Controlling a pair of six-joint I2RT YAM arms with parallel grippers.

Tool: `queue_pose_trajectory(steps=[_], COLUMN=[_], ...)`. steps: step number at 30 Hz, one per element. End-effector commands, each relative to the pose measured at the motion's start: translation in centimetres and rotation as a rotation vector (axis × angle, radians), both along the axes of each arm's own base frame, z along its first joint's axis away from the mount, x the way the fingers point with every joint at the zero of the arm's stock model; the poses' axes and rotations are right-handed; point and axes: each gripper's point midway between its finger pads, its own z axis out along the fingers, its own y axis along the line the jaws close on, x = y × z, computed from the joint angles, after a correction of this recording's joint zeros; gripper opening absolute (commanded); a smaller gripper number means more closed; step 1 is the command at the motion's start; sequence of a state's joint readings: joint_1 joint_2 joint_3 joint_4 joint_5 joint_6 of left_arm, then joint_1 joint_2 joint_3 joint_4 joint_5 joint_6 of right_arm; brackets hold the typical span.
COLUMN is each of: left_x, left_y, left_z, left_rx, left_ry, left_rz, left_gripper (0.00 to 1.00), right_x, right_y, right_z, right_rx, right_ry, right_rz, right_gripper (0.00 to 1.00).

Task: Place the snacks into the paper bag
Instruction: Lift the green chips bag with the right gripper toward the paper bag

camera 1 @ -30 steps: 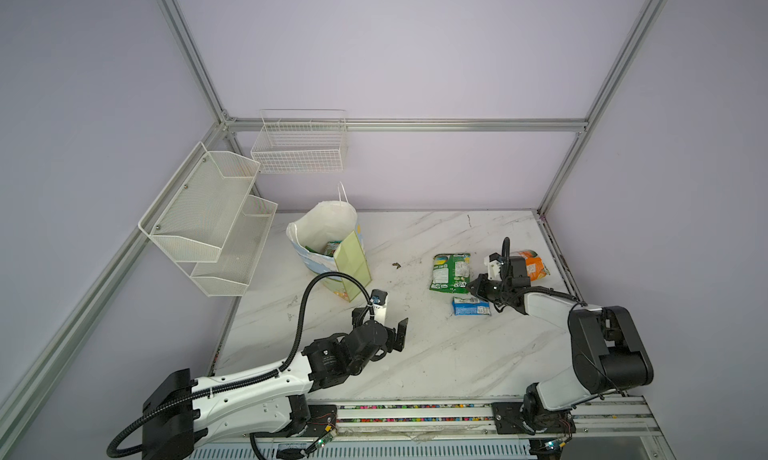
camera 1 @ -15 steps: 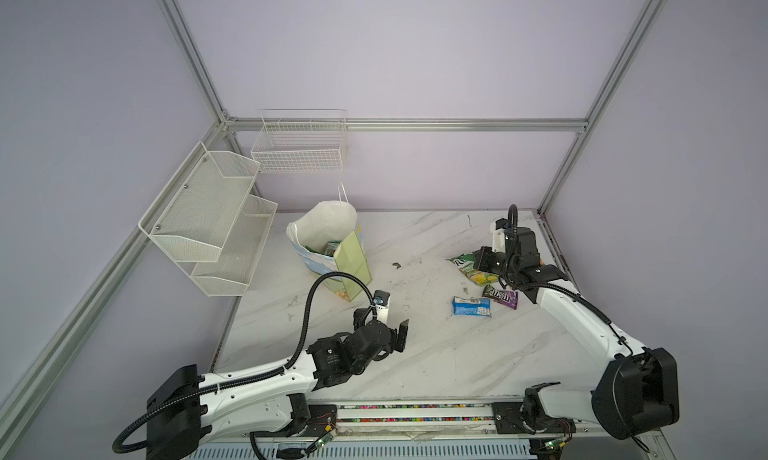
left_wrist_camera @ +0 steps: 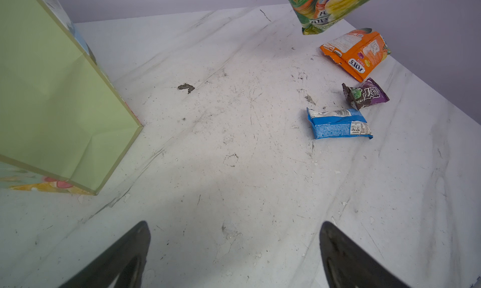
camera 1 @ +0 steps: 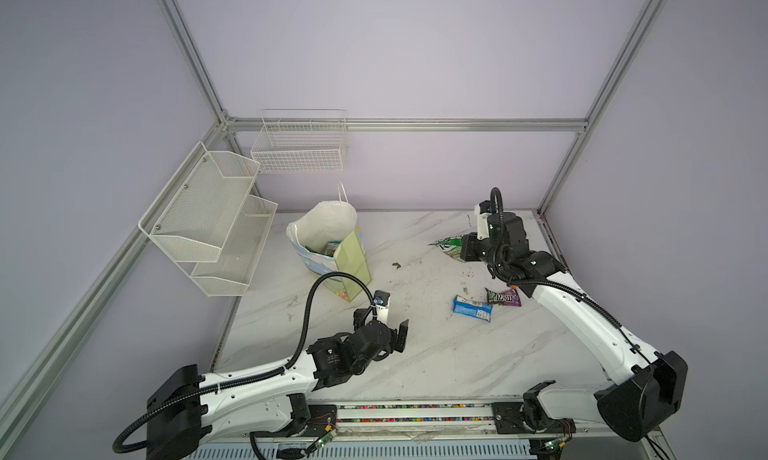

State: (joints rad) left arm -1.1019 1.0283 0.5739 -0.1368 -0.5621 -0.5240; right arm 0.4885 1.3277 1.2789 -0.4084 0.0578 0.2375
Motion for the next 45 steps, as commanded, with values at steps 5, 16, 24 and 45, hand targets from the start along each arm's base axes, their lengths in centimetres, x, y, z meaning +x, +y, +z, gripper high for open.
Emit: queue_pose_trajectory(steps=[5,16,24,45], left_x=[-0.3,-0.5,-0.8,-1.2], left_y=[0.9,1.5,2.0,2.0], left_z=[-1.0,-1.6,-2.1,-3.3], left_rx=[-0.015,-0.015,-0.024,-0.02], left_ry=[0.0,0.007,0.016,0.049], left_rz=[0.023,0.032,0.039,0.036], left_gripper=[1.0,1.0,1.0,0.99], right_x=[-0.3,-0.4,-0.3,-0.5], right_y=[1.7,4.8,6.7,12.4], right_z=[3.7,7.4,10.0,15.7], right_rx=[-0.096,-0.139,-0.183,-0.244], right_ry=[-0.08,-0.146,-0.195,-0.315], right_rz=[-0.008,0.025,0.042,0.101], right_gripper=[0.0,0.0,0.0,0.0])
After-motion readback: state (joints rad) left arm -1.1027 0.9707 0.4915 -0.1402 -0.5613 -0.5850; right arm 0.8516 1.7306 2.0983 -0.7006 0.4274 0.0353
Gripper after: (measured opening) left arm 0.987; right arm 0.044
